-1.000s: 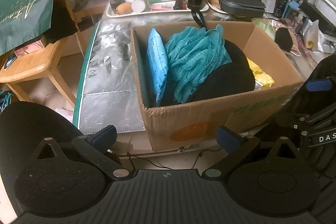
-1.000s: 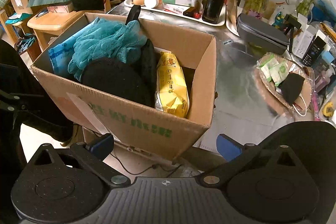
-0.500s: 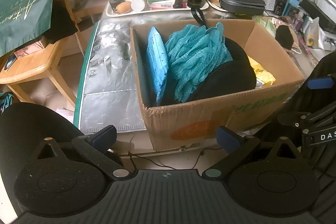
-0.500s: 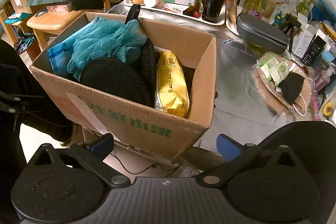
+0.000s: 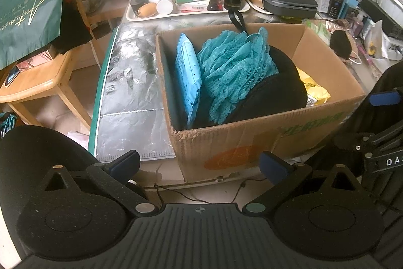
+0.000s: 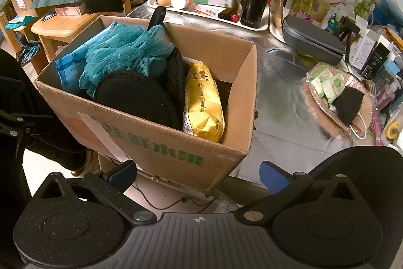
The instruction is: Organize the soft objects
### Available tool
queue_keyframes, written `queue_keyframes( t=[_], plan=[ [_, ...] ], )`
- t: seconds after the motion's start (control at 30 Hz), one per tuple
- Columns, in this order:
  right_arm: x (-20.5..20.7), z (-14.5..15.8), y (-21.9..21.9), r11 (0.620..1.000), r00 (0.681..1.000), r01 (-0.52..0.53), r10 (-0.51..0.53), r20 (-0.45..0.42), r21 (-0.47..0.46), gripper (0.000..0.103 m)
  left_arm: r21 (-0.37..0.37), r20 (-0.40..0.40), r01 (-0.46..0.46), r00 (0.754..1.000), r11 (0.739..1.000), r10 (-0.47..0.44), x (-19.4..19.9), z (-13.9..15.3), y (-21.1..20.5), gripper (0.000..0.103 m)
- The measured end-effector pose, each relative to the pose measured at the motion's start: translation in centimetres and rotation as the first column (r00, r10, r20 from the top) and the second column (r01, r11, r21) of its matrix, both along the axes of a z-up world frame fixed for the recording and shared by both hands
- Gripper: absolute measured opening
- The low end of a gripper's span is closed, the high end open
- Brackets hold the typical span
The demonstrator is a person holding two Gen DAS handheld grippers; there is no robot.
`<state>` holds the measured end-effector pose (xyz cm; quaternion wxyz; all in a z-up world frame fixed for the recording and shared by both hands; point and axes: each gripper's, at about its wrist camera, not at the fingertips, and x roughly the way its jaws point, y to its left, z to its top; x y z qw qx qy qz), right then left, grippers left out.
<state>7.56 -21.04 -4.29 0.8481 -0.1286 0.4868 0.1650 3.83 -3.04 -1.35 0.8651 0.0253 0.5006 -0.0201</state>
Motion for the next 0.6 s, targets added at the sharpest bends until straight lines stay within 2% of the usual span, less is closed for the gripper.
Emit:
queue_keyframes(
  t=[0.6],
  plan=[
    [0.2, 0.4, -0.66, 1.0, 1.0, 0.009, -0.009, 0.006, 0.008, 0.103, 0.001, 0.0, -0.016, 1.0, 1.0, 0.016, 0.28, -0.1, 0.92, 0.103]
  ],
)
